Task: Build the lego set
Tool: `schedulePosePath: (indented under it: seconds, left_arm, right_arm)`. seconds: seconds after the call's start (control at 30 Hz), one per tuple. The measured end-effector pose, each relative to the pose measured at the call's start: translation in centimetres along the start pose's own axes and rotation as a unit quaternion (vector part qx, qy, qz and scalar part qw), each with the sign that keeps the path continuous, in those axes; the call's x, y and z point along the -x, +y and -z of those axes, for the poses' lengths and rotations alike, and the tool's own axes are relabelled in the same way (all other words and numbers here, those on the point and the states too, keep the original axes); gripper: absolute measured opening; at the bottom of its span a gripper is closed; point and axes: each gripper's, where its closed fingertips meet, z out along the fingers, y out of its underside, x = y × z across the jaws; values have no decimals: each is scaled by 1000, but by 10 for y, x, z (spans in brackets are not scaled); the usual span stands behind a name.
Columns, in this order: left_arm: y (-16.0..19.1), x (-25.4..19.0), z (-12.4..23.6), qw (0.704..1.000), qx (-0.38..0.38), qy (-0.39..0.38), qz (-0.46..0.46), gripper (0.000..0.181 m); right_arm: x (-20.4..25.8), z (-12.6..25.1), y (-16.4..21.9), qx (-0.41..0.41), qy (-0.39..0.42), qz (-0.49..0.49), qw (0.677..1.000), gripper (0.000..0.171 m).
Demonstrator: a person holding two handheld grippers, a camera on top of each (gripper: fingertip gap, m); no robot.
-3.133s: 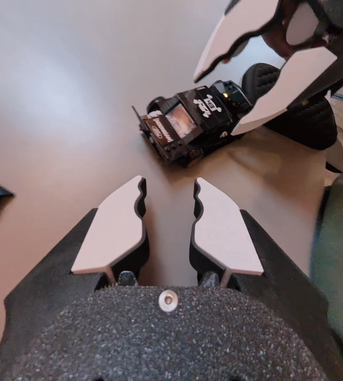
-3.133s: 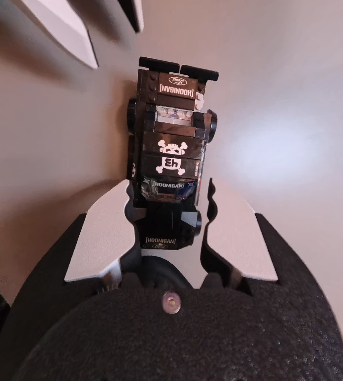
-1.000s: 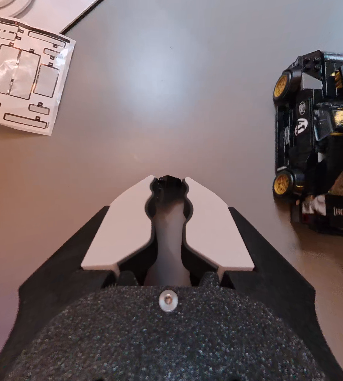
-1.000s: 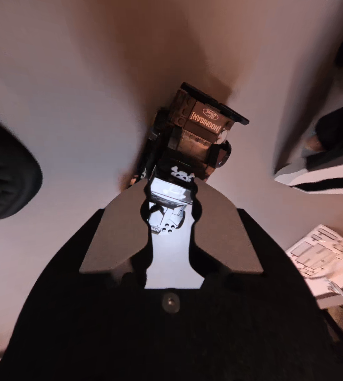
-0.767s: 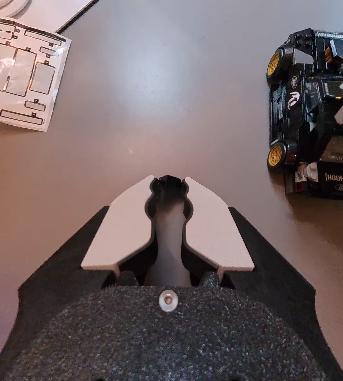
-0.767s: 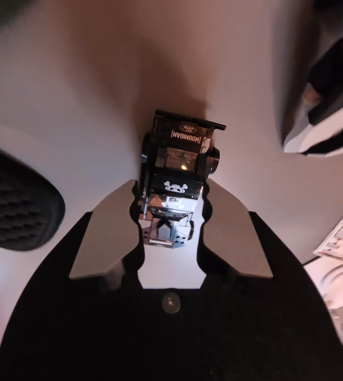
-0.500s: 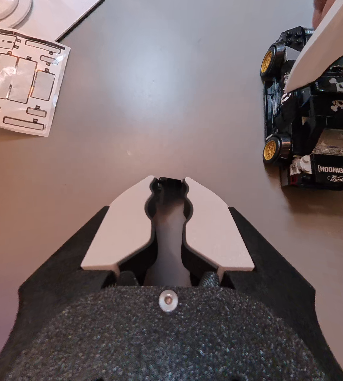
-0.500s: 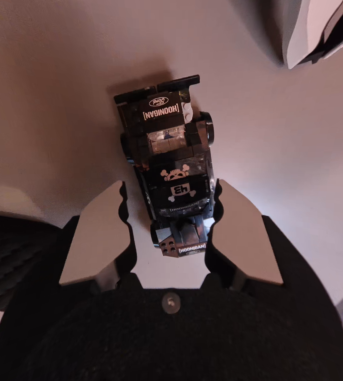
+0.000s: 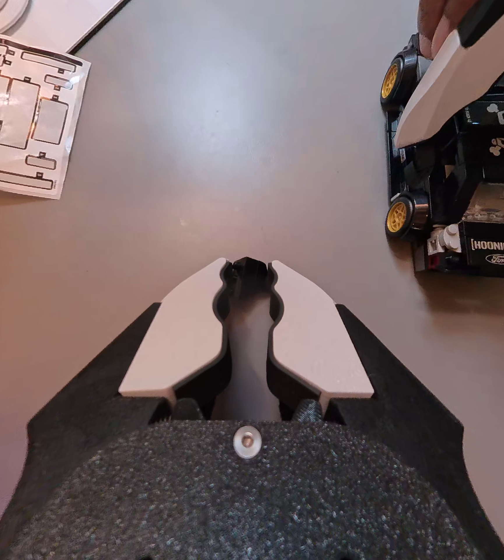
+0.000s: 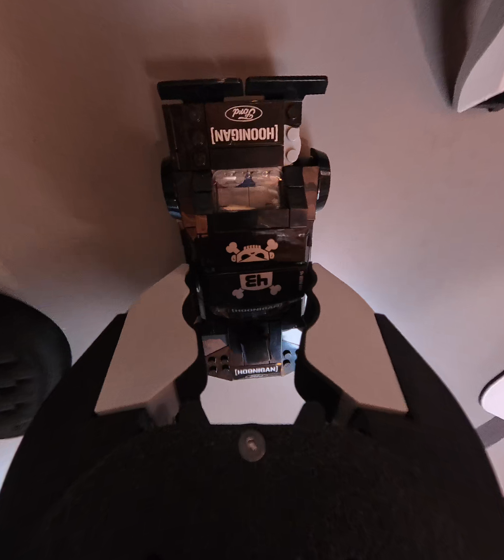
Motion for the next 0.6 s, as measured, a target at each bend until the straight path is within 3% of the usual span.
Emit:
schedulePosePath:
  seconds: [0.33, 0.6]
  left_arm:
    - [0, 1, 0, 1000, -3, 3, 2, 23]
    - [-1, -1, -2, 1000, -8, 5, -3, 22]
  right_arm:
    - [12, 6, -10, 22, -43, 195, 980, 69]
    - [24, 8, -23, 41, -39, 416, 908, 69]
